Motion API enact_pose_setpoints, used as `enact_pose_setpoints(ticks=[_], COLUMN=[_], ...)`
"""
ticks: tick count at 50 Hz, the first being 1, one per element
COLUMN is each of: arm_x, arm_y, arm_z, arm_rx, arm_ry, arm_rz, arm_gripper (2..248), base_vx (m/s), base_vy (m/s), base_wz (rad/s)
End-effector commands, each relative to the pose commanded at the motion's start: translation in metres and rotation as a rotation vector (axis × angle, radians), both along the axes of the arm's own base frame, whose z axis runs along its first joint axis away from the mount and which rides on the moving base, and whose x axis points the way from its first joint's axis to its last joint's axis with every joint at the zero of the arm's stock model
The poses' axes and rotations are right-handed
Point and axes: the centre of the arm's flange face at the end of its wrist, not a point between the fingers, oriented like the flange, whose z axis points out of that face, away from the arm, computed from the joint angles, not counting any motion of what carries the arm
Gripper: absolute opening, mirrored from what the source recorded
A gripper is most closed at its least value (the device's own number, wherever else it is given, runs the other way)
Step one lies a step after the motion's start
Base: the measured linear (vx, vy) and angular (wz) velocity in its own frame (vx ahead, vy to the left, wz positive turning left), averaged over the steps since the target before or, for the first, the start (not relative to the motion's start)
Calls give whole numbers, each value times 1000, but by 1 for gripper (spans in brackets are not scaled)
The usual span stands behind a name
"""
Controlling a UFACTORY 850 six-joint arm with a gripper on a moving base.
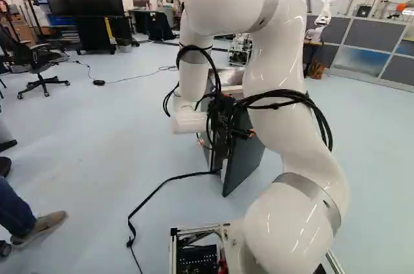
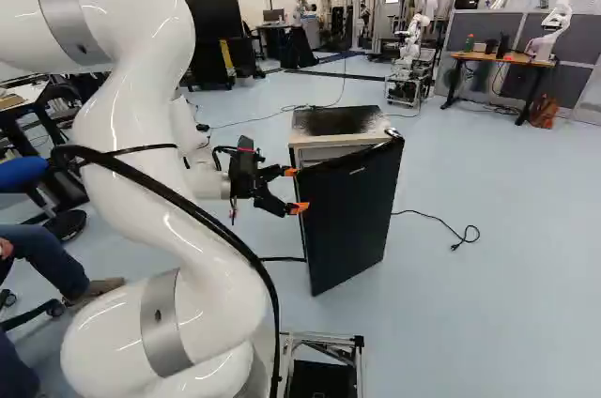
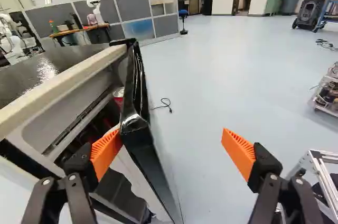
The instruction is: Grab a drink from the fridge
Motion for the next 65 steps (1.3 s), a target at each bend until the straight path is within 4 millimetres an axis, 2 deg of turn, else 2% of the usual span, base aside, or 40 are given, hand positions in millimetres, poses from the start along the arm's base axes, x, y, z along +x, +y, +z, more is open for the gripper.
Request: enact_pose_setpoints(ticks=[18, 31, 65], arm_x=[-7, -6, -2], arm_y=[-5, -17, -89], arm_z=[-1, -1, -1], arm_rx=[11, 24, 47], arm_ry=[4, 2, -2], arm_rz=[-109, -220, -568], arm_gripper=[247, 247, 247], base_vx=[0, 0, 0], base_vy=[0, 0, 0], base_wz=[0, 0, 0])
